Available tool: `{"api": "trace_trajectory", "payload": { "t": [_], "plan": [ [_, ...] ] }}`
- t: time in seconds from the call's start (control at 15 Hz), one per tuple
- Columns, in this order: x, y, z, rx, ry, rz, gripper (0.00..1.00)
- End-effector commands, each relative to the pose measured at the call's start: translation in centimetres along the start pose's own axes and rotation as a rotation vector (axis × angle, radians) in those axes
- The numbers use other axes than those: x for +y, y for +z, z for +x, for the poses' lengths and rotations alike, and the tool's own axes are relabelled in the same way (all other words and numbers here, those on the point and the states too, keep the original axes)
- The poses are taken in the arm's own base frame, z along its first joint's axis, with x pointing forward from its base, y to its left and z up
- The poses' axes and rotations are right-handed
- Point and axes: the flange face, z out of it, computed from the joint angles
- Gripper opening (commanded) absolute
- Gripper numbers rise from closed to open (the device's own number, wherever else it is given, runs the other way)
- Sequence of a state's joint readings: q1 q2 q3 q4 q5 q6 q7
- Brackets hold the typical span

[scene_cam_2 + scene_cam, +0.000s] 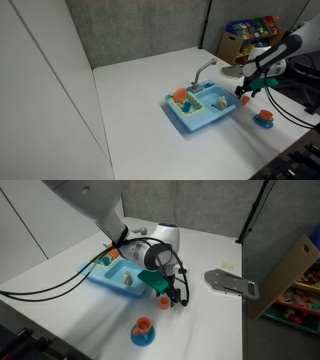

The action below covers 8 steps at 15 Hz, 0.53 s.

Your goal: Pick up the orange cup and put it in the sink

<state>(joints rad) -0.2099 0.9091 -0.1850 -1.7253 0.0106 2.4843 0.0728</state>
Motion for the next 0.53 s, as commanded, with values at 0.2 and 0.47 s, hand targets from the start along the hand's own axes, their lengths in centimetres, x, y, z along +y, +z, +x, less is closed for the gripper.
{"api": "trace_trajectory", "payload": {
  "t": [0.2,0.47],
  "plan": [
    [0.23,0.68,1.49,-0.038,-0.014,-0.004,0.61],
    [0.36,0.01,1.53,-0.055,-0.01,-0.01,0.29]
  ]
}}
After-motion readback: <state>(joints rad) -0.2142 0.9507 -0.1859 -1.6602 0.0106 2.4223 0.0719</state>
